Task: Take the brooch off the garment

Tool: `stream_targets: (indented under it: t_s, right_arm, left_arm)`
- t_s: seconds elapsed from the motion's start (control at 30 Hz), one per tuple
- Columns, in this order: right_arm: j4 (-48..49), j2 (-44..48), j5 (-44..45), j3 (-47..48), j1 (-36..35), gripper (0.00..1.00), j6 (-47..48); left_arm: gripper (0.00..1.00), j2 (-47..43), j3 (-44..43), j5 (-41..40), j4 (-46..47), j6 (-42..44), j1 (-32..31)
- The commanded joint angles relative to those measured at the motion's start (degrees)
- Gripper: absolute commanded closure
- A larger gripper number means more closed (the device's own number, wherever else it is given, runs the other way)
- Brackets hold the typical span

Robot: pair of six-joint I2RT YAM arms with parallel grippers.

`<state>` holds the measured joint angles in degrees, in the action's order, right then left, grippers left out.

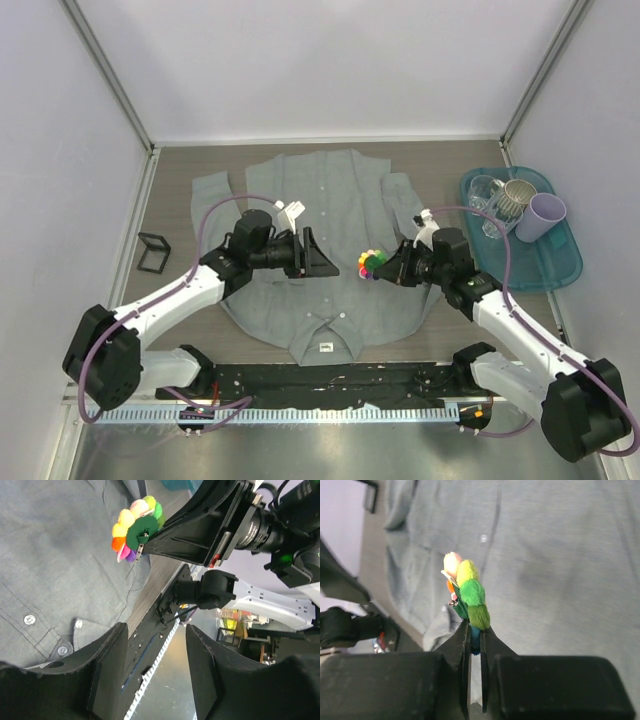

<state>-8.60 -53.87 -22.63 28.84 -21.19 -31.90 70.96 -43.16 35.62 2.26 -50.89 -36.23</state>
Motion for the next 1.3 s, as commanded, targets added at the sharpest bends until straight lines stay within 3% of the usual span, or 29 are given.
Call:
stream_targets:
  t_s: [0.0, 0.17, 0.43, 0.77, 1.03, 1.27]
  right_arm:
    - [9.03, -0.97, -11.99, 3.68, 0.01, 0.99, -3.51]
    - [15.8, -3.34, -12.61, 3.68, 0.01, 0.99, -8.34]
    - [26.79, -6.69, -14.19, 2.71, 0.01, 0.99, -18.55]
    - [28.38, -7.92, -14.19, 1.48, -0.43, 0.99, -20.22]
    - [28.73, -7.39, -13.67, 1.31, -0.43, 0.99, -20.92]
    - [26.62, -6.87, -12.61, 1.31, -0.43, 0.99, -19.26]
  left_arm:
    - [0.46, 1.46, 0.09, 6.99, 1.6, 1.68, 0.89]
    - [0.44, 2.87, 3.69, 13.34, 14.31, -4.91, 0.98]
    - [0.41, 7.61, 4.57, 12.55, 21.37, -7.9, -2.26]
    - [0.41, 11.57, 5.1, 3.85, 33.84, -10.45, -3.06]
    - [0.44, 17.19, 3.08, 5.17, 38.51, -14.06, -4.29]
    - [0.51, 16.41, 3.96, 5.34, 43.53, -17.92, -4.55]
